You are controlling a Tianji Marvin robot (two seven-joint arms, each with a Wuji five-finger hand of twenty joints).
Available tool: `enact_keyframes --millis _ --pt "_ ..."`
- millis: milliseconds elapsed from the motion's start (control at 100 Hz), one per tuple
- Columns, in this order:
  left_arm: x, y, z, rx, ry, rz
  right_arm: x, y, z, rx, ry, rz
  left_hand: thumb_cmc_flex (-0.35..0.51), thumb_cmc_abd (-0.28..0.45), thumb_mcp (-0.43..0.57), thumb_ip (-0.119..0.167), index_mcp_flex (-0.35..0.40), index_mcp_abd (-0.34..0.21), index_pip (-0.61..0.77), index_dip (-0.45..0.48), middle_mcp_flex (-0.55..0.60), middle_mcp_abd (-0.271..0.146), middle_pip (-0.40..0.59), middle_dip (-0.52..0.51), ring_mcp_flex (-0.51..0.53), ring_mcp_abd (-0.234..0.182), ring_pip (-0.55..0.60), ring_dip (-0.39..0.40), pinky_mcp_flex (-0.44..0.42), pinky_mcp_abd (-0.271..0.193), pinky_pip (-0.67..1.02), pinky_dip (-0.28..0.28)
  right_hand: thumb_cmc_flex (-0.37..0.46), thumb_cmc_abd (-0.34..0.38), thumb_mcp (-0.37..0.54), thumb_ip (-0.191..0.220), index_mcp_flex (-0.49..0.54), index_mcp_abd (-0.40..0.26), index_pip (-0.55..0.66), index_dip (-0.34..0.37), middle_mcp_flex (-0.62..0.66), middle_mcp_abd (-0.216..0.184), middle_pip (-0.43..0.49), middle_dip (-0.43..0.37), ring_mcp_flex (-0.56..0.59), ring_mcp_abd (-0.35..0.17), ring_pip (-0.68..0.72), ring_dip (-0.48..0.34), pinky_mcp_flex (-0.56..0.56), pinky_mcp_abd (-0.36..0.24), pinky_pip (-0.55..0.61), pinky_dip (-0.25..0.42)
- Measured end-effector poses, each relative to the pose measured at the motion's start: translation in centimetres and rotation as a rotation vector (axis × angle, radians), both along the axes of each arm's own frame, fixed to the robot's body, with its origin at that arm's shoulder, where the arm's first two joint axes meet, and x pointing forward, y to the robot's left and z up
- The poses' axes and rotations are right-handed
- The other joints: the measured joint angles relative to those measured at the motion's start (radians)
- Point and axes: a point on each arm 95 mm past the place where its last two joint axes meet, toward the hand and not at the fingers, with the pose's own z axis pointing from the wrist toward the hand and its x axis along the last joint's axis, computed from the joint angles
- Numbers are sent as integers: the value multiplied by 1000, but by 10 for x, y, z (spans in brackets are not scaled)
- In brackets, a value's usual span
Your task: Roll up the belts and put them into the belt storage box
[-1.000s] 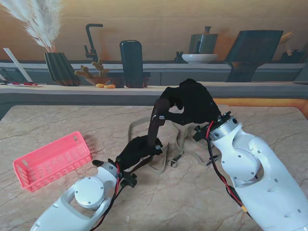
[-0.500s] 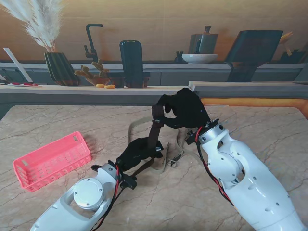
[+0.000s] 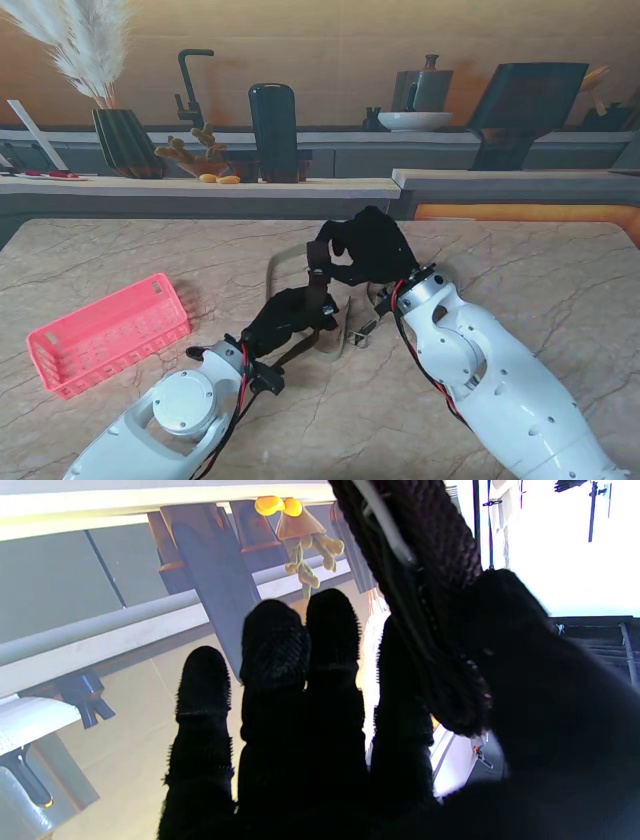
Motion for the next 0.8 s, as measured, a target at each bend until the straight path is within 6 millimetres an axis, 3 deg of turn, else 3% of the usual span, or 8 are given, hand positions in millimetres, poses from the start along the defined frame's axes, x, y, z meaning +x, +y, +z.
enact_keyframes --millis 270,360,450,590,690,710,800 --pt "0 1 -3 -5 40 26 -1 4 -13 -13 60 22 -11 1 2 1 3 27 -1 0 -2 0 0 0 -10 11 0 0 -16 1 0 0 0 0 1 0 -2 0 0 -4 0 1 0 -10 0 2 8 -1 -1 1 5 -1" --pt "0 2 -4 -11 49 42 -4 4 -18 -12 72 26 -101 1 27 4 -6 30 -53 4 -44 10 -15 -1 -44 15 -6 8 -34 1 0 0 1 0 3 0 -8 0 0 -10 0 1 0 -11 0 2 8 -1 -1 10 5 -2" --pt "0 2 -4 -19 53 46 -8 4 -23 -13 77 34 -317 0 132 5 -37 75 -159 29 -100 10 -39 -1 -66 15 -36 8 -49 2 -15 0 2 0 11 0 -25 0 1 -14 0 1 0 -11 0 4 8 -2 -2 11 5 -4" --pt "-1 2 -7 -42 54 32 -15 4 -27 -29 71 56 -544 -114 224 17 -120 107 -256 22 -206 10 -80 -9 -110 15 -102 8 -72 9 -69 0 15 0 14 1 -65 -1 1 -27 0 1 0 -11 0 6 9 -12 -12 12 5 -12" --pt "-2 3 -9 -54 59 25 -18 4 -29 -56 61 72 -625 -154 265 18 -133 132 -297 9 -233 10 -83 -9 -120 11 -130 8 -80 16 -94 0 26 0 24 1 -88 -2 1 -29 0 1 0 -11 -1 6 9 -13 -13 12 5 -12" --pt "-2 3 -9 -58 62 24 -18 4 -29 -59 61 75 -637 -155 279 0 -141 132 -300 9 -231 10 -84 -9 -120 11 -131 8 -81 17 -101 0 26 0 24 1 -92 -2 1 -29 0 1 0 -11 -1 7 9 -13 -13 12 5 -12" --pt "-2 4 -11 -78 78 20 -18 5 -31 -71 72 88 -667 -176 298 -1 -155 151 -323 0 -246 11 -92 -9 -126 9 -141 8 -87 19 -111 0 26 0 26 1 -106 -3 1 -29 -1 1 -2 -11 -2 7 3 -19 -14 12 5 -13"
